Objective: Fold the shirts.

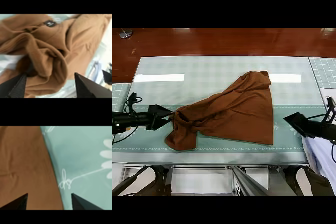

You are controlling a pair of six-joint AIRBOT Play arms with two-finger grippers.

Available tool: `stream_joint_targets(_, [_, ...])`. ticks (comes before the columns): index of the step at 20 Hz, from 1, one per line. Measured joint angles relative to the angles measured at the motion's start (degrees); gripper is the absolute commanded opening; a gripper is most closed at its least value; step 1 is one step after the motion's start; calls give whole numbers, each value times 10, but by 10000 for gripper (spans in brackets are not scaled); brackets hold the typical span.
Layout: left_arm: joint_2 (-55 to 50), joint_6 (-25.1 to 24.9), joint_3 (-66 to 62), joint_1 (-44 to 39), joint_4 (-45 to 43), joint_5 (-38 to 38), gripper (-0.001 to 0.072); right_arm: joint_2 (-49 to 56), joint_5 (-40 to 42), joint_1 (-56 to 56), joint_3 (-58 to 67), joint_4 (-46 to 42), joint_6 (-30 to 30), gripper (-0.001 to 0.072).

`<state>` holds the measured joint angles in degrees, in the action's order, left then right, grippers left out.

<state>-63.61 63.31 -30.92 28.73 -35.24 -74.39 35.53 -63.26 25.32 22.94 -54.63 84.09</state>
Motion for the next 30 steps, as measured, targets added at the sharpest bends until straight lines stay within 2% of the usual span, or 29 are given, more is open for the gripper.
stream_joint_targets(1, [-9, -13, 2, -12, 9, 1, 638, -3, -4, 0, -5, 1, -2, 619])
stream_joint_targets(2, [-18, -23, 3, -26, 16, 3, 245, -5, -13, 1, -10, -1, -3, 619])
stream_joint_targets(3, [-25, -31, 5, -39, 19, 9, 24, -7, -19, 1, -13, -5, -5, 619])
stream_joint_targets(7, [-42, -71, 6, -87, 32, 25, 25, -2, -56, -6, -19, -38, -4, 619])
stream_joint_targets(14, [-48, -90, 6, -110, 38, 37, 25, 93, -99, -100, -21, -54, 6, 619])
stream_joint_targets(20, [-48, -92, 6, -118, 38, 38, 25, 185, -68, -137, -15, -41, 12, 619])
stream_joint_targets(24, [-48, -91, 6, -121, 38, 44, 25, 225, -30, -143, -6, 24, -9, 617])
stream_joint_targets(25, [-48, -91, 6, -123, 38, 46, 25, 236, -20, -143, -1, 43, -20, 598])
stream_joint_targets(26, [-48, -89, 6, -127, 39, 47, 25, 250, -8, -144, 7, 62, -33, 573])
stream_joint_targets(28, [-48, -89, 6, -137, 40, 54, 25, 280, 8, -149, 29, 92, -54, 256])
stream_joint_targets(29, [-48, -89, 6, -143, 40, 56, 25, 293, 8, -157, 42, 108, -64, 23])
stream_joint_targets(30, [-48, -88, 6, -149, 43, 59, 25, 307, 4, -169, 54, 118, -73, 21])
